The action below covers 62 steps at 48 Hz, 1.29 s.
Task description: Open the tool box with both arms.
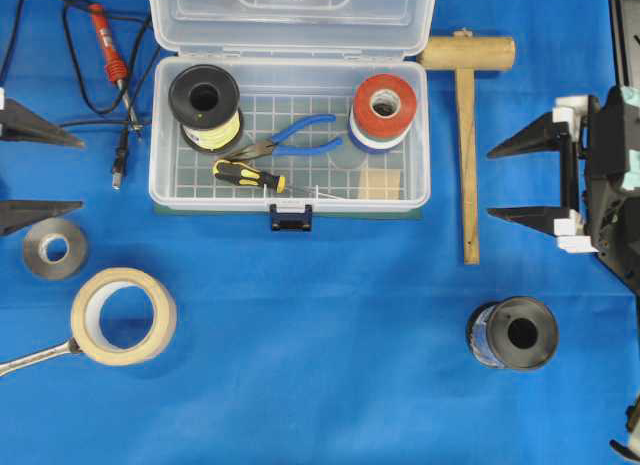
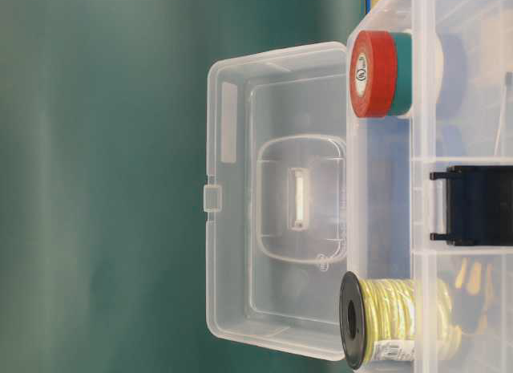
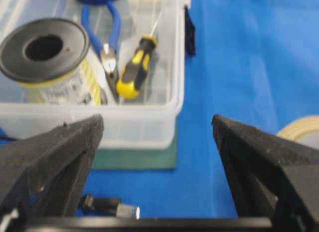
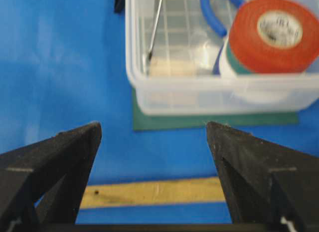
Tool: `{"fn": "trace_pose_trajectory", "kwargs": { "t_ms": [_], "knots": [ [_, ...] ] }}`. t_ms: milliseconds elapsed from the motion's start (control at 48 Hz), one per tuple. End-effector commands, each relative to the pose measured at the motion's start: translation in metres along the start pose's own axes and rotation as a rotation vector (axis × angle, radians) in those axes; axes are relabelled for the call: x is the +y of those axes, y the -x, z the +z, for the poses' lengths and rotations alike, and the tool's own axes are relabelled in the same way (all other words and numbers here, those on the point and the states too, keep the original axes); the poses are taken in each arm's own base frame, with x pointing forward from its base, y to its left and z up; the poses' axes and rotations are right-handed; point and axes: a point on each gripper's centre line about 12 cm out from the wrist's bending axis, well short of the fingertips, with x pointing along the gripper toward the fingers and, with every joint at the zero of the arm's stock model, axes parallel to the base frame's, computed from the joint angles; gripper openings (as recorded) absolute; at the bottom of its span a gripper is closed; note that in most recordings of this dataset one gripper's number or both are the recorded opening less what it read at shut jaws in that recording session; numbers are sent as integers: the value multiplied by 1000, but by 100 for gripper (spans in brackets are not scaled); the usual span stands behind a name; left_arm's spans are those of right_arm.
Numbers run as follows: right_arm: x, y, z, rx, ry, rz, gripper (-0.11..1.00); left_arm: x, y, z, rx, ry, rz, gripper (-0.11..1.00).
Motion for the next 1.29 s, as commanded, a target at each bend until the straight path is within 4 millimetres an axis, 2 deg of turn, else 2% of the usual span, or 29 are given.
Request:
{"fn": "trace_pose_trajectory", "kwargs": {
  "t_ms": [0,146,1271],
  "knots": [
    [0,0,0,-36,-28,3,85,0,2,6,-37,4,1,87],
    [-2,-1,-7,-54,-39,-2,85,0,3,6,-41,4,1,87],
    [-2,0,-6,-57,-38,-3,84,0,2,5,-37,4,1,87]
  ]
}}
